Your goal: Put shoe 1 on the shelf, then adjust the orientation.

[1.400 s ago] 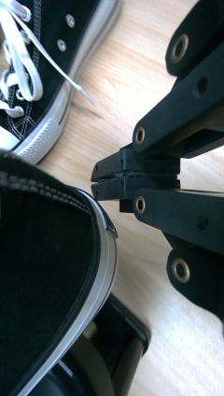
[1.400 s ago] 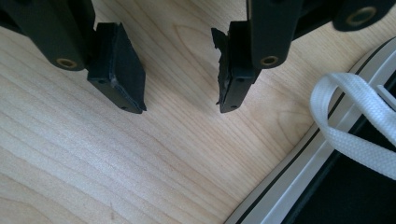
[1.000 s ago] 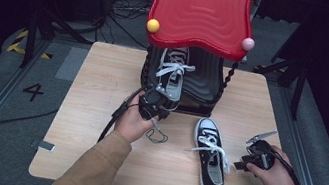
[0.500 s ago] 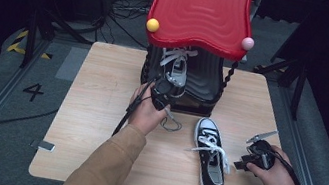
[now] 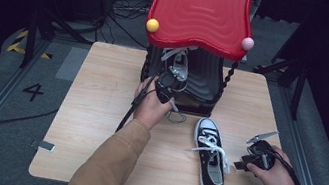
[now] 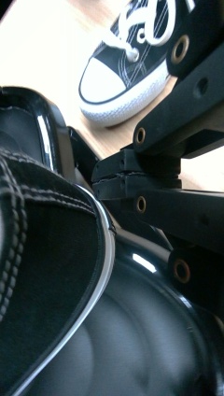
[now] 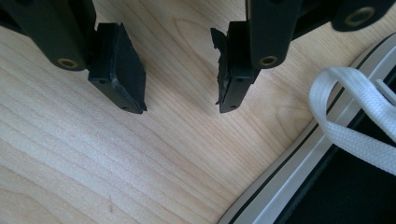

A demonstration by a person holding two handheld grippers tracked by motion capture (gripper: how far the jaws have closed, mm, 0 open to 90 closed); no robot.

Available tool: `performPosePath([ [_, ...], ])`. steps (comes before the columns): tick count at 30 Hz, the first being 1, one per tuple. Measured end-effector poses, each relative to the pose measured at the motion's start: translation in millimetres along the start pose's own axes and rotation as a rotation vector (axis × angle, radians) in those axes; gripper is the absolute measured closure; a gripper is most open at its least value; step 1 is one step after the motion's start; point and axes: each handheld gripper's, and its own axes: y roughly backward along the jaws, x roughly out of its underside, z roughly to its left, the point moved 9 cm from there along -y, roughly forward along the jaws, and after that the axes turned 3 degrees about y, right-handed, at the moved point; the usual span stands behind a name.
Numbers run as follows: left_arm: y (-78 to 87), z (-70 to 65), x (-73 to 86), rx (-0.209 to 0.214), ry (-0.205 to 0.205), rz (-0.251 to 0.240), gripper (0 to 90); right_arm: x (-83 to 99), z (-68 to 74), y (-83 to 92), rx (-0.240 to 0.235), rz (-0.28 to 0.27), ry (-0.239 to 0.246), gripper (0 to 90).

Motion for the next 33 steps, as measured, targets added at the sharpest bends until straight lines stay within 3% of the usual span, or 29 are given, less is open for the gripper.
performPosePath([
  [6,6.0,13.7,5.2,0.009,0.038,-0.002,90.0,1.1,-0.4,0.4,-0.003,-0.006,-0.001,52.7],
  [9,5.7,13.8,4.8,0.020,0.049,0.003,90.0,1.0,-0.1,0.4,-0.001,-0.006,-0.004,52.7],
  [12,4.6,12.7,3.6,0.006,0.035,0.016,90.0,0.8,0.2,0.1,0.001,-0.005,-0.002,52.6],
  [15,5.7,13.6,4.9,0.033,0.047,0.011,89.8,1.1,0.9,0.2,0.005,-0.004,0.001,52.6],
  [18,10.1,13.4,6.6,0.037,0.000,0.014,85.6,1.2,0.7,0.3,0.001,-0.003,0.002,53.0],
  [23,24.1,5.5,8.9,0.078,-0.006,0.012,78.0,-0.3,0.6,-0.1,-0.002,0.004,0.004,53.2],
  [33,49.6,-15.9,37.3,0.151,-0.057,0.094,57.4,-2.7,4.7,14.6,-0.010,-0.028,-0.001,56.5],
])
